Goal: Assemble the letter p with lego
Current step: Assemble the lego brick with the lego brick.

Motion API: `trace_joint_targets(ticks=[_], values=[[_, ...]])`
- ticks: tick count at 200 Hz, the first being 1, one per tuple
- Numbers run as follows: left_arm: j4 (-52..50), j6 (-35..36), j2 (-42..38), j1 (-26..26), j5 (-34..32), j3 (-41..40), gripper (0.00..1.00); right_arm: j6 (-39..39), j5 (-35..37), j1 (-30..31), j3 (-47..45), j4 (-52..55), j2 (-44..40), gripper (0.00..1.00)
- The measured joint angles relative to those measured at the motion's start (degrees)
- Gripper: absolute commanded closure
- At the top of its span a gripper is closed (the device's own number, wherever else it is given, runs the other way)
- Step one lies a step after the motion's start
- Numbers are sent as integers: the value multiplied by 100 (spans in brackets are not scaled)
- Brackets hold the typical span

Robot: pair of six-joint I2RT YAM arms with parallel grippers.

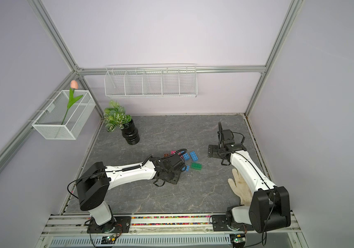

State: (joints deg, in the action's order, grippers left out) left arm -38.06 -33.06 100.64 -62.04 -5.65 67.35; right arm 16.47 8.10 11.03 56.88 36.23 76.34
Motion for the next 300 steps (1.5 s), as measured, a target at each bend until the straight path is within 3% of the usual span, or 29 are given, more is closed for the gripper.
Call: trace_joint_targets(ticks=[97, 203, 222, 261, 300], values=[[50, 87, 55, -17, -24, -13, 82, 0, 0, 0, -13, -2, 0, 0], [372, 79, 101, 168, 424, -96, 82, 0, 0, 0, -13, -2, 52, 0], [431, 63, 105, 168, 424, -105, 78, 0, 0, 0, -13, -2, 55, 0], [461, 55, 74, 168, 413, -136, 61, 0, 0, 0, -13, -2, 52, 2], [210, 39, 98, 168, 398, -212, 55, 0, -2, 0, -13, -2, 48, 3]])
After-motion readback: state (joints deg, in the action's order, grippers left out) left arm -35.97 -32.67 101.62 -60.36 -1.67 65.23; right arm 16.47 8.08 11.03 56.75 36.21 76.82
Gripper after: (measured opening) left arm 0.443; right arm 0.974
